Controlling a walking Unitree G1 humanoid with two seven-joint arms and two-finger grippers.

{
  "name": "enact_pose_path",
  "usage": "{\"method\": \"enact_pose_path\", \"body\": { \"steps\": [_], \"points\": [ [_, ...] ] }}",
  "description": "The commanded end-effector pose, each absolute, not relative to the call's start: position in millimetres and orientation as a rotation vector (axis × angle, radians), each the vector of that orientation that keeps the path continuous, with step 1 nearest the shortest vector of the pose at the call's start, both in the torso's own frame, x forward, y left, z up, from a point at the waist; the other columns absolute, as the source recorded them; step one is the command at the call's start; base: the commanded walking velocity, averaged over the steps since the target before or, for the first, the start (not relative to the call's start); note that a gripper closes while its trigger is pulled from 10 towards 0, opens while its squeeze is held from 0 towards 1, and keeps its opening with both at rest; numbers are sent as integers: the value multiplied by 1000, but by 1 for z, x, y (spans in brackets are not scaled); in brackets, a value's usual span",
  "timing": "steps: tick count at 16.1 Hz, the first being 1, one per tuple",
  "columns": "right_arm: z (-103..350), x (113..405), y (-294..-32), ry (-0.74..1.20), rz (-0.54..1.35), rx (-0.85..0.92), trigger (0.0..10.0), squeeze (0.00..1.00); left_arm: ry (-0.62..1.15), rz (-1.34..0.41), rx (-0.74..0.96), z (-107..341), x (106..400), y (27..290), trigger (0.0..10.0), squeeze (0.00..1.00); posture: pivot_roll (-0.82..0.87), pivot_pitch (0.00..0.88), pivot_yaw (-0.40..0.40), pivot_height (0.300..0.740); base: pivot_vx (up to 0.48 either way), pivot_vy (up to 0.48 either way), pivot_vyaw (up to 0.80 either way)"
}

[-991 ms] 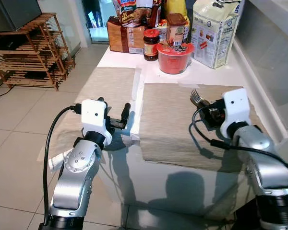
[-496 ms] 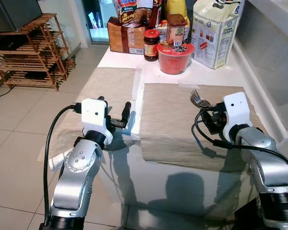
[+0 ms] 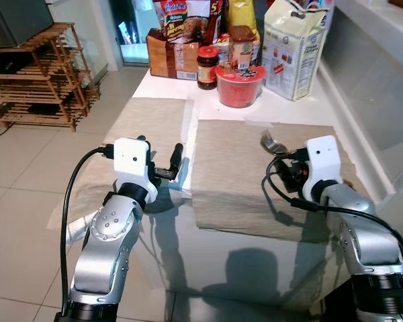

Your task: Setting the table

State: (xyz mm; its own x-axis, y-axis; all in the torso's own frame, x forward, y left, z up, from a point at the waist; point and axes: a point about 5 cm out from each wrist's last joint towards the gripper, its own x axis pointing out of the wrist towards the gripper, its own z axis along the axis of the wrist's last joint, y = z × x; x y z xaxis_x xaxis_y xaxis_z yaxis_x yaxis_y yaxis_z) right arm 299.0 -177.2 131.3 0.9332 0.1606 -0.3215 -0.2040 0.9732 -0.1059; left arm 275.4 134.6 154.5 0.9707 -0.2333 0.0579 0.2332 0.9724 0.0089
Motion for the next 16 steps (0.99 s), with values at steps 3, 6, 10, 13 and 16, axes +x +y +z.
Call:
{"method": "enact_pose_path", "body": {
  "steps": [3, 6, 10, 13, 16],
  "points": [
    [87, 286, -169, 536, 222, -52, 0, 0, -90, -226, 14, 165, 277, 136, 10000, 0, -107, 0, 53, 740, 0, 0, 0],
    [88, 290, -168, 519, 213, -49, 0, 0, -91, -223, 19, 165, 278, 137, 10000, 0, -104, 0, 53, 740, 0, 0, 0],
    [97, 298, -162, 425, 223, -106, 0, 0, -90, -222, 24, 164, 277, 137, 10000, 0, -103, 0, 52, 740, 0, 0, 0],
    [105, 310, -162, 338, 200, -126, 0, 0, -89, -218, 21, 164, 277, 136, 10000, 0, -104, 0, 53, 740, 0, 0, 0],
    [113, 321, -159, 282, 183, -132, 0, 0, -88, -215, 20, 164, 277, 136, 10000, 0, -102, 0, 51, 740, 0, 0, 0]
  ]
}}
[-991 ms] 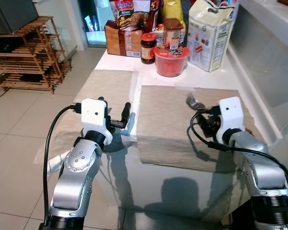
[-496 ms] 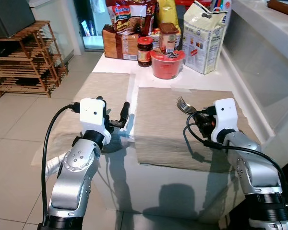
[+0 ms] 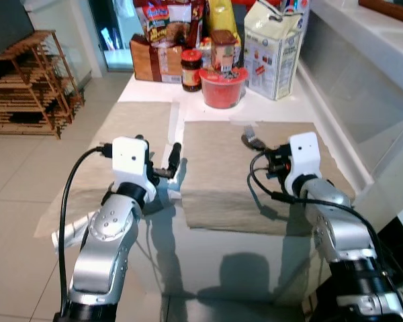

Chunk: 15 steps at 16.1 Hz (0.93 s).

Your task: Setting the table

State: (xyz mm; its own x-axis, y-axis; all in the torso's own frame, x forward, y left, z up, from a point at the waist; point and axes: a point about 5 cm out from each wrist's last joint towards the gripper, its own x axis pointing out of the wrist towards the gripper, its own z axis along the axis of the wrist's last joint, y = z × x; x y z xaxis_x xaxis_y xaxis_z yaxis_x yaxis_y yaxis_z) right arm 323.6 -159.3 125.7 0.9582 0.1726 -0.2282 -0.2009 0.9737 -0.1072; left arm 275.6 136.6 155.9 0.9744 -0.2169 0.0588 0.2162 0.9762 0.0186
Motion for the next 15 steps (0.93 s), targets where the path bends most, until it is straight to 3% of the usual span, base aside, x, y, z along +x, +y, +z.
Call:
{"method": "enact_pose_path", "body": {
  "steps": [1, 10, 12, 15],
  "points": [
    [116, 324, -157, 263, 186, -135, 0, 0, -88, -212, 20, 164, 277, 136, 10000, 0, -98, 0, 48, 740, 0, 0, 0],
    [161, 336, -146, -66, 148, -137, 0, 0, -83, -198, 27, 163, 275, 138, 10000, 0, -87, 0, 48, 740, 0, 0, 0],
    [180, 331, -140, -222, 138, -126, 0, 0, -84, -201, 31, 163, 274, 138, 10000, 0, -88, 0, 48, 740, 0, 0, 0],
    [173, 328, -133, -178, 179, -121, 0, 0, -84, -205, 31, 162, 274, 137, 10000, 0, -90, 0, 47, 740, 0, 0, 0]
  ]
}}
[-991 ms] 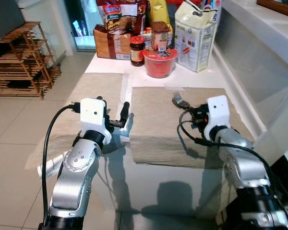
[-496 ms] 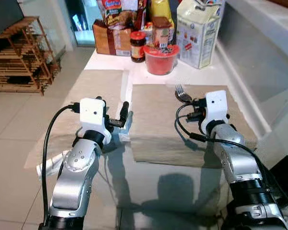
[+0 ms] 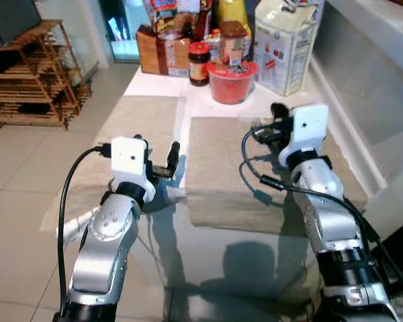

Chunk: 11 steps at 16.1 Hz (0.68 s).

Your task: Setting the table

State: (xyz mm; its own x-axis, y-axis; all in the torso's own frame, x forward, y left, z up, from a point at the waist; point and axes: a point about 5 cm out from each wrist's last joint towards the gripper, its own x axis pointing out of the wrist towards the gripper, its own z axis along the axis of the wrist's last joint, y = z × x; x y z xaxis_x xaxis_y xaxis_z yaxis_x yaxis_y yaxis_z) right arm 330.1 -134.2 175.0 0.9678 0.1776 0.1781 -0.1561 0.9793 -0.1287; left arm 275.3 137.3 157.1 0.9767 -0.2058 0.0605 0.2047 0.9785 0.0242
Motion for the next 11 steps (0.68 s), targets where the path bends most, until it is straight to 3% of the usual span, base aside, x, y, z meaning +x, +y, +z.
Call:
{"method": "enact_pose_path", "body": {
  "steps": [1, 7, 9, 11],
  "points": [
    [165, 328, -137, -127, 156, -138, 10000, 1000, -84, -206, 32, 162, 274, 137, 10000, 0, -90, 0, 47, 740, 0, 0, 0],
    [155, 320, -161, -81, 79, -190, 10000, 1000, -83, -214, 23, 162, 274, 135, 10000, 0, -104, 0, 48, 740, 0, 0, 0],
    [149, 317, -168, -66, 53, -198, 10000, 1000, -89, -292, 6, 161, 271, 128, 10000, 0, -105, 0, 48, 740, 0, 0, 0],
    [146, 317, -168, -54, 56, -199, 10000, 1000, -76, -485, 54, 159, 258, 120, 10000, 0, -97, 0, 46, 740, 0, 0, 0]
  ]
}}
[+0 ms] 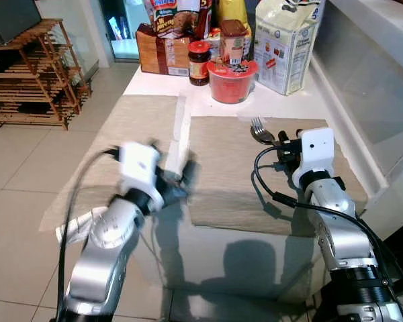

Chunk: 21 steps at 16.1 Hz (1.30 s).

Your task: Setting the table

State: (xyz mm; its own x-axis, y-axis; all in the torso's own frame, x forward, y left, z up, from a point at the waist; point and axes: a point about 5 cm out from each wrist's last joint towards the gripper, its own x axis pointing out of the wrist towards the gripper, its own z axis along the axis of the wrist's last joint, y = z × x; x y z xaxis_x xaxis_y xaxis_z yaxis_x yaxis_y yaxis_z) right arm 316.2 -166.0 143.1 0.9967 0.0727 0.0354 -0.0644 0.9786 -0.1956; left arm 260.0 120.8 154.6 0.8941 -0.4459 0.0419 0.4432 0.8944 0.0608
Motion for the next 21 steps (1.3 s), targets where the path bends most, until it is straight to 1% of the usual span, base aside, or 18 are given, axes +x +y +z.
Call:
{"method": "enact_pose_path", "body": {
  "steps": [1, 4, 6, 9, 12, 13, 15, 18, 20, 21],
  "points": [
    [144, 317, -168, -49, 61, -202, 10000, 1000, -71, -516, 90, 158, 255, 124, 10000, 0, -92, 0, 46, 740, 0, 0, 0],
    [142, 321, -170, -38, 73, -198, 10000, 1000, -86, -590, 172, 168, 244, 136, 10000, 0, -77, 0, 46, 740, 0, 0, 0],
    [143, 326, -169, -29, 91, -158, 10000, 1000, -109, -629, 173, 178, 241, 135, 10000, 0, -56, 0, 48, 740, 0, 0, 0],
    [143, 334, -161, 40, 139, -65, 10000, 1000, -125, -628, 161, 186, 243, 132, 10000, 0, -52, 0, 46, 740, 0, 0, 0],
    [144, 336, -159, 90, 157, -41, 10000, 1000, -130, -621, 152, 188, 243, 131, 10000, 0, -53, 0, 42, 740, 0, 0, 0],
    [145, 337, -161, 119, 133, -33, 10000, 0, -131, -610, 145, 189, 244, 129, 10000, 0, -55, 0, 40, 740, 0, 0, 0],
    [147, 335, -162, 149, 125, -7, 10000, 0, -129, -603, 137, 189, 244, 128, 10000, 0, -60, 0, 39, 740, 0, 0, 0],
    [140, 324, -156, 254, 127, 111, 10000, 0, -124, -594, 123, 189, 244, 126, 10000, 0, -67, 0, 39, 740, 0, 0, 0],
    [142, 320, -150, 284, 143, 105, 10000, 0, -122, -591, 121, 189, 245, 126, 10000, 0, -69, 0, 42, 740, 0, 0, 0],
    [147, 319, -149, 284, 162, 67, 10000, 0, -123, -590, 119, 190, 246, 126, 10000, 0, -71, 0, 43, 740, 0, 0, 0]
  ]
}}
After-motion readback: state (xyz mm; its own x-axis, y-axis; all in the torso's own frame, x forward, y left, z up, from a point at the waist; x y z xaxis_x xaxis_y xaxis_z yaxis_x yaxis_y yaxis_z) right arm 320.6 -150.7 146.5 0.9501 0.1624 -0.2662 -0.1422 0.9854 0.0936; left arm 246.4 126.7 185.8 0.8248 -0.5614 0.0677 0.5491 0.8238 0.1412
